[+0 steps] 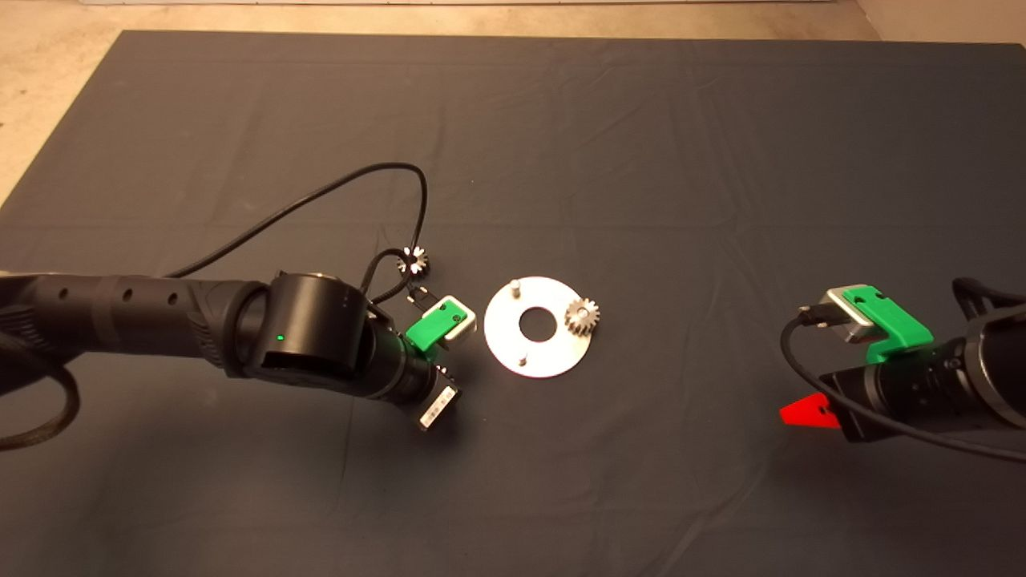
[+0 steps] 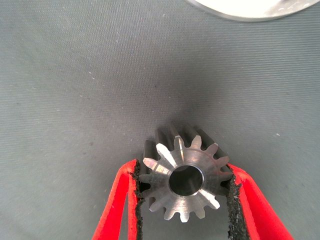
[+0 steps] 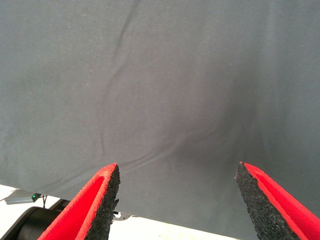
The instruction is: Install three planetary gears onto the carrier pins
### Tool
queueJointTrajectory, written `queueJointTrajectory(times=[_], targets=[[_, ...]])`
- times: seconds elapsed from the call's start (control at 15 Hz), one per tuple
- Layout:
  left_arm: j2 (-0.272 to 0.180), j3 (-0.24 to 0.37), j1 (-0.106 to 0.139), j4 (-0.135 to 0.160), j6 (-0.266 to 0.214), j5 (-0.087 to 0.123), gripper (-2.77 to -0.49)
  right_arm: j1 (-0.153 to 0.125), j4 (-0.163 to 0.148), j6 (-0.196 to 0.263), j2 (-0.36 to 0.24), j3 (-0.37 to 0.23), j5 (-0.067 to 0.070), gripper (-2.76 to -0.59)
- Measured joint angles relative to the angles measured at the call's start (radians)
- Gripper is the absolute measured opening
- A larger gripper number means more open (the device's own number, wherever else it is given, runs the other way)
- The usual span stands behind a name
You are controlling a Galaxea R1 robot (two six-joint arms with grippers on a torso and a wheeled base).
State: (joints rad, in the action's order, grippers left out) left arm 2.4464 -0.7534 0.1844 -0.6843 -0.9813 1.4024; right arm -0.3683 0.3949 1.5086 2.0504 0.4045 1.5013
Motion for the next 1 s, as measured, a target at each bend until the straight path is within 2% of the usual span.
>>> queueJointTrajectory(times=[0.33, 0.4, 0.53, 0.73, 0.8, 0.93, 1.0], targets=[[0.01, 0.026, 0.094, 0.055, 0.0, 0.033, -2.57, 0.0, 0.0, 0.0, 0.0, 0.0, -0.011, -1.63], [0.023, 0.037, 0.113, 0.064, 0.0, 0.037, -2.57, 0.0, 0.0, 0.0, 0.0, 0.0, -0.017, -1.63], [0.077, 0.038, 0.139, 0.078, -0.001, 0.038, -2.58, 0.0, 0.0, 0.0, 0.0, 0.0, -0.018, -1.63], [0.161, 0.038, 0.148, 0.098, -0.02, 0.033, -2.59, 0.0, 0.0, 0.0, 0.0, 0.0, -0.018, -1.63], [0.171, 0.038, 0.148, 0.1, -0.024, 0.027, -2.59, 0.0, 0.0, 0.0, 0.0, 0.0, -0.022, -1.63], [0.172, 0.038, 0.149, 0.102, -0.024, 0.03, -2.59, 0.0, 0.0, 0.0, 0.0, 0.0, -0.038, -1.63], [0.172, 0.035, 0.148, 0.102, -0.024, 0.032, -2.59, 0.0, 0.0, 0.0, 0.0, 0.0, -0.041, -1.63]])
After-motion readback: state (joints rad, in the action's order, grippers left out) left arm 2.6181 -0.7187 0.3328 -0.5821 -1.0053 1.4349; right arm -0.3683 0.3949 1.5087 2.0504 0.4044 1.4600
